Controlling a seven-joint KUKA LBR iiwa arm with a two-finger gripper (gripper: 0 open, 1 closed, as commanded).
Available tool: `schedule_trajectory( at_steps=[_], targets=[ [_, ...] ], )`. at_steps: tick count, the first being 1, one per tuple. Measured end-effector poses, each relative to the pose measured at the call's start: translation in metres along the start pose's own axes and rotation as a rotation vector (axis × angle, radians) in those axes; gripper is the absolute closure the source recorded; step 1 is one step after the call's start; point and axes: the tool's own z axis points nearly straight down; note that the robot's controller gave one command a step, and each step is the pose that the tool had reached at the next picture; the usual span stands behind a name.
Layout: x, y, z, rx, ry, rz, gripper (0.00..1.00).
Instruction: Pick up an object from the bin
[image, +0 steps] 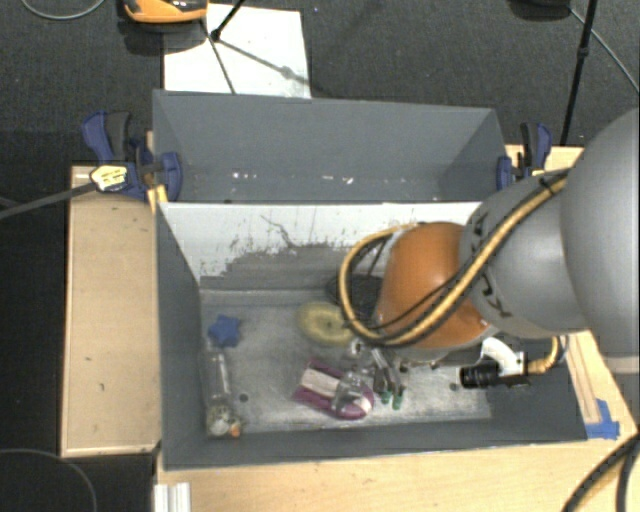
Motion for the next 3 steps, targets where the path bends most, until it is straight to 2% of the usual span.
schedule_trajectory(
  at_steps=[1,2,3],
  targets=[
    [0.004,-0.003,-0.124,-0.005,-0.03,-0.005,1.0],
    [0.004,0.006,-0.07,0.0,-0.019,0.061,1.0],
    [0.003,0.006,-0.072,-0.003,-0.023,0.064,0.0]
  ],
)
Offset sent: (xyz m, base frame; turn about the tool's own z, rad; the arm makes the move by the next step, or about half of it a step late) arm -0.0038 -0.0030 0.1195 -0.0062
